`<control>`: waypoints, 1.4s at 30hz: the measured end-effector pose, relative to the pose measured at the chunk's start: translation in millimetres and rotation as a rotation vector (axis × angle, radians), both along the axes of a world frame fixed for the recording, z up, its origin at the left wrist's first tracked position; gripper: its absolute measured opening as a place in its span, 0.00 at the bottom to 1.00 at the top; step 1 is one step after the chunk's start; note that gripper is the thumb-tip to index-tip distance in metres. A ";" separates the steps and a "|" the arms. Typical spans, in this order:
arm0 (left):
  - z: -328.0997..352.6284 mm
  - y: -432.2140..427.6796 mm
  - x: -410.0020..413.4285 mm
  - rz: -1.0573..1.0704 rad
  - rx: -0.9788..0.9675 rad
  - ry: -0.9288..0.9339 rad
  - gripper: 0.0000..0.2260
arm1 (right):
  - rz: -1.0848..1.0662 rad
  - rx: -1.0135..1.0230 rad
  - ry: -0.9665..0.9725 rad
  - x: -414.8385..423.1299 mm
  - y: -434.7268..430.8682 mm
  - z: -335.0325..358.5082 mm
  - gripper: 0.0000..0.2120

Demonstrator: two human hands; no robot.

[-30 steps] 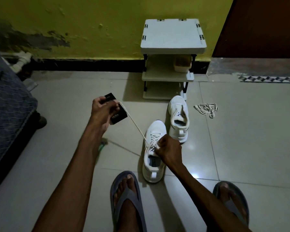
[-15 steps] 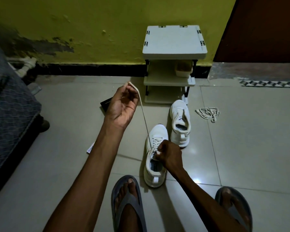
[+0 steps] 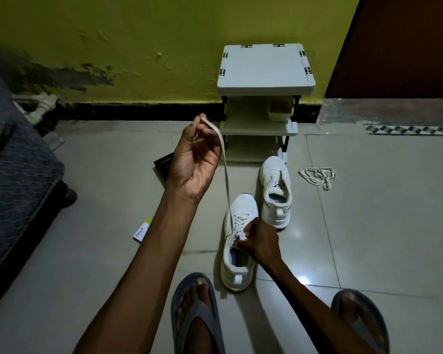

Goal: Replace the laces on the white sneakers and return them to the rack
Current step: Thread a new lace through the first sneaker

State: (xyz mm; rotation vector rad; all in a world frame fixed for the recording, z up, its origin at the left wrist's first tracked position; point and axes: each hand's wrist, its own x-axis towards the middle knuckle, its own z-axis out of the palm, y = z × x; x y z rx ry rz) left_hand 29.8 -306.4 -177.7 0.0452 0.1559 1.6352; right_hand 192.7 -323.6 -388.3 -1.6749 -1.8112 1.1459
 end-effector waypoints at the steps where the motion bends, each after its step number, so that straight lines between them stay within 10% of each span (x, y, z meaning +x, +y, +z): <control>1: 1.5 -0.3 2.4 -0.002 0.000 -0.003 0.19 | 0.001 -0.004 0.000 0.0 -0.3 -0.6 0.24; 9: -6.3 -0.6 23.6 -0.087 0.030 0.008 0.20 | 0.014 -0.026 -0.012 1.3 2.4 0.3 0.23; 12: -6.0 -2.5 26.6 -0.108 -0.018 0.217 0.06 | 0.067 0.009 -0.061 6.1 3.8 3.7 0.22; 19: -15.9 -3.6 20.0 -0.033 -0.082 0.635 0.09 | 0.094 0.115 -0.182 12.5 -0.1 12.1 0.14; 24: -47.2 -6.2 9.1 -0.581 -0.146 2.251 0.07 | 0.159 0.082 -0.207 21.2 2.2 17.5 0.16; 26: -71.3 -10.5 15.4 -0.800 -0.167 2.495 0.07 | 0.201 0.049 -0.183 25.7 5.9 16.7 0.17; 39: -143.8 -30.8 32.0 -0.580 -0.334 1.518 0.07 | 0.227 -0.069 -0.246 33.1 2.5 7.5 0.13; 42: -149.3 -25.3 27.6 -0.482 -0.339 1.723 0.05 | 0.202 -0.064 -0.207 33.6 1.8 7.9 0.14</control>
